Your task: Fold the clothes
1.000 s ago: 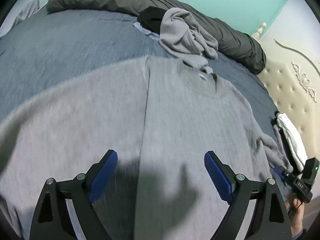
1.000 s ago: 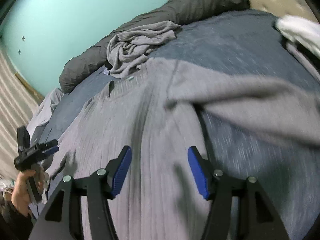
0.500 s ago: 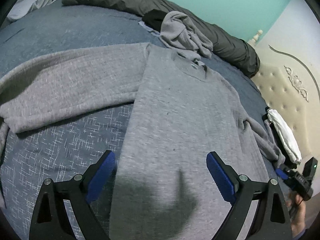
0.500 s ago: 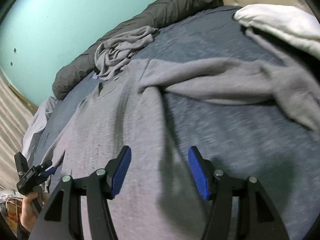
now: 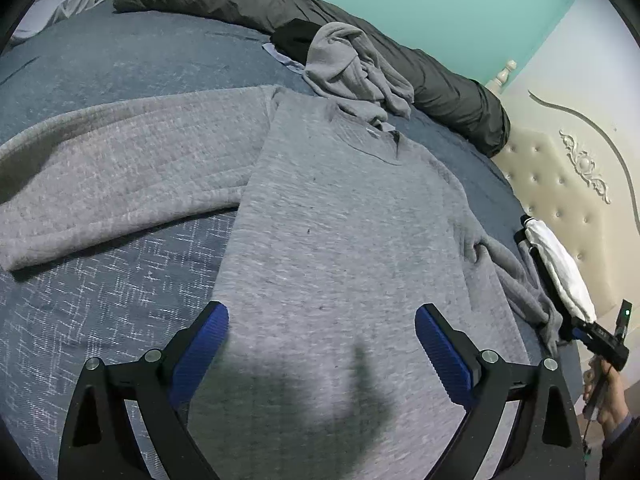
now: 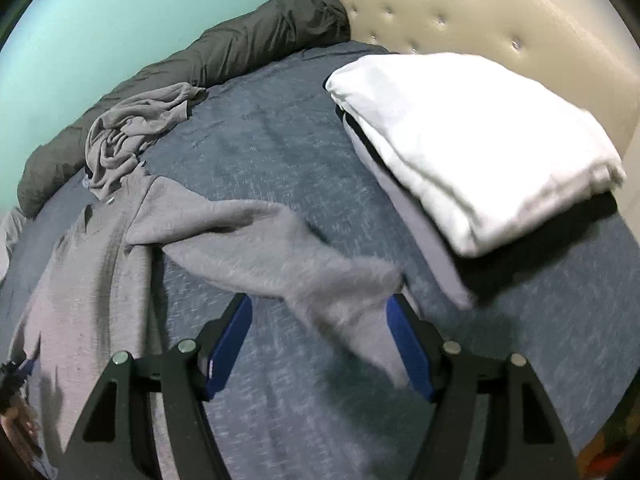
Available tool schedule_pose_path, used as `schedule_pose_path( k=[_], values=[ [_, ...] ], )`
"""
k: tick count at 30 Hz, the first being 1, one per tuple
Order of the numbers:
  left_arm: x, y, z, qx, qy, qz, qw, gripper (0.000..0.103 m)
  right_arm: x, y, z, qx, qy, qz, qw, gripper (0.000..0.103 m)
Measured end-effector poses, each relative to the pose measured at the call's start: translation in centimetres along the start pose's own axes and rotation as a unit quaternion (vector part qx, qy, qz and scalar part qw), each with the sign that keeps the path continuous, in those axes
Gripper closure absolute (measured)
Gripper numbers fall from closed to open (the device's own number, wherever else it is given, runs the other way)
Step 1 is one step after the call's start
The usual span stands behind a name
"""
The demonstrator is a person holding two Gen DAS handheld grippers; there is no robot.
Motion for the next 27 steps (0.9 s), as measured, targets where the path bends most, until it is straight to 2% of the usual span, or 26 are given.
schedule_pose_path(
  k=[5, 10, 12, 13, 16, 19, 23, 27],
  values=[
    [0.0, 0.4, 0.1, 0.004, 0.001, 0.007, 1.0, 0.006, 1.5, 0.6, 3.1, -0.012, -0.029, -0.007, 0.999, 0.032],
    [0.2, 0.5, 0.5, 0.0, -0.002, 0.003, 1.0, 0.006, 1.6, -0.2, 6.0, -0.005, -0.06, -0.019, 0.998, 0.033],
    [0.2, 0.5, 0.6, 0.0, -0.003, 0.005, 1.0, 0.006, 1.1, -1.2, 6.5, 0.011, -0.064, -0.043, 0.997, 0.058],
    [0.2, 0.6, 0.6, -0.001, -0.004, 0.006, 1.0, 0.006, 1.0, -1.5, 6.5, 0.013, -0.065, -0.053, 0.996, 0.075],
    [0.2, 0.8, 0.7, -0.003, -0.004, 0.009, 1.0, 0.006, -0.3, -2.8, 6.2, 0.034, -0.065, -0.084, 0.994, 0.086],
    [0.3, 1.0, 0.6, -0.004, -0.003, 0.01, 0.9999, 0.006, -2.5, -4.7, 5.7, 0.054, -0.069, -0.129, 0.988, 0.089],
    [0.1, 1.4, 0.5, -0.006, -0.003, 0.013, 0.9999, 0.006, -6.3, -6.3, 5.9, 0.06, -0.094, -0.176, 0.978, 0.089],
    [-0.1, 1.8, 0.8, -0.007, -0.014, 0.02, 0.9997, 0.006, -8.9, -6.5, 5.8, 0.065, -0.121, -0.18, 0.974, 0.089]
  ],
)
Point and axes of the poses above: each gripper's, at about its wrist camera, not at the fingertips, and z roughly the way its jaws point, y to its right, x to its top, the point moved 5 cm from there along z, roughly the way its jaws point, and after that the axes turned 6 degrees about -y, right-handed, at the moved point
